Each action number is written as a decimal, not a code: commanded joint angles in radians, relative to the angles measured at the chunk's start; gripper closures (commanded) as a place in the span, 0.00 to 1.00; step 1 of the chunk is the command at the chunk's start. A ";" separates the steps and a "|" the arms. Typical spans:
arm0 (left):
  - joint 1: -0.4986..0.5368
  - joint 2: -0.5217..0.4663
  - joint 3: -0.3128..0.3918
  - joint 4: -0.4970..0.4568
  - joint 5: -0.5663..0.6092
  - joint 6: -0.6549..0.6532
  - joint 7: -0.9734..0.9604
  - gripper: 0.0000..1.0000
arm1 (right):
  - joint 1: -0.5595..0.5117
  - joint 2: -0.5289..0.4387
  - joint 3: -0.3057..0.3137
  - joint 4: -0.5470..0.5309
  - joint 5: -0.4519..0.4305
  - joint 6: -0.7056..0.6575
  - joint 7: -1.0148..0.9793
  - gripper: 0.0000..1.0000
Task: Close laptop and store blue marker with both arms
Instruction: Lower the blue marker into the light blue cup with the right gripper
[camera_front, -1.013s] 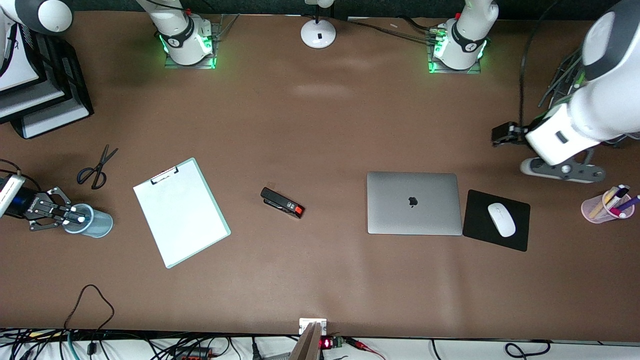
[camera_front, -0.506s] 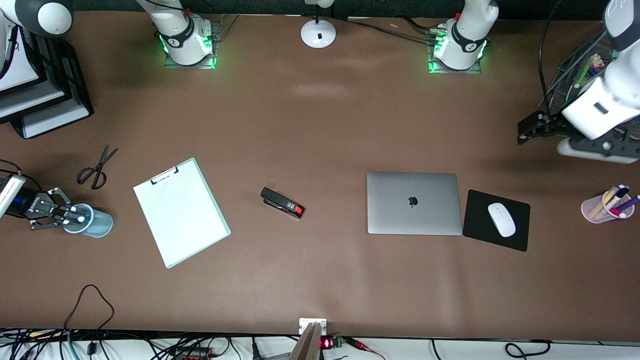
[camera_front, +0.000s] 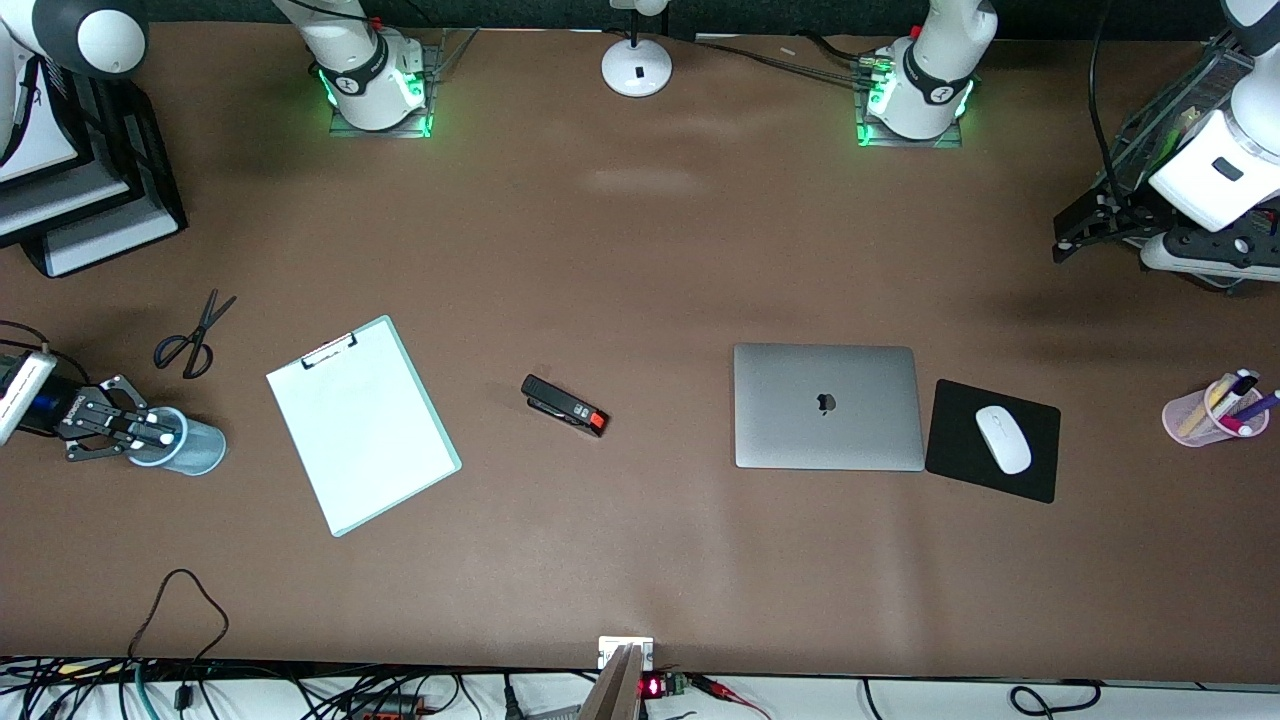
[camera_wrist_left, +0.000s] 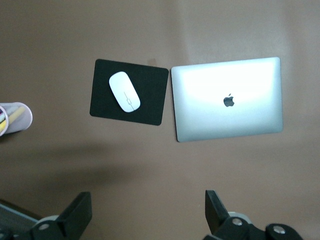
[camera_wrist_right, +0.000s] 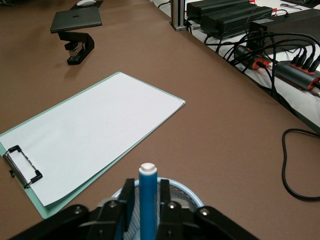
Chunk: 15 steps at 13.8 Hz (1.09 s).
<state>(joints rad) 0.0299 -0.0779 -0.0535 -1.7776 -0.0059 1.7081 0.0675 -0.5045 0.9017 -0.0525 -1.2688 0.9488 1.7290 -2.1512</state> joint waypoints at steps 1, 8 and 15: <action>-0.013 0.064 0.017 0.096 -0.009 -0.048 0.017 0.00 | -0.009 0.010 0.003 0.032 0.013 -0.012 0.008 0.00; -0.007 0.079 0.001 0.101 -0.008 -0.050 0.020 0.00 | 0.000 -0.087 0.000 0.034 -0.066 -0.100 0.236 0.00; -0.004 0.078 0.001 0.101 -0.008 -0.061 0.021 0.00 | 0.095 -0.184 0.008 0.198 -0.229 -0.224 0.470 0.00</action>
<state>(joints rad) 0.0242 -0.0157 -0.0526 -1.7120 -0.0059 1.6750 0.0675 -0.4504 0.7468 -0.0425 -1.1126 0.7739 1.5323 -1.7544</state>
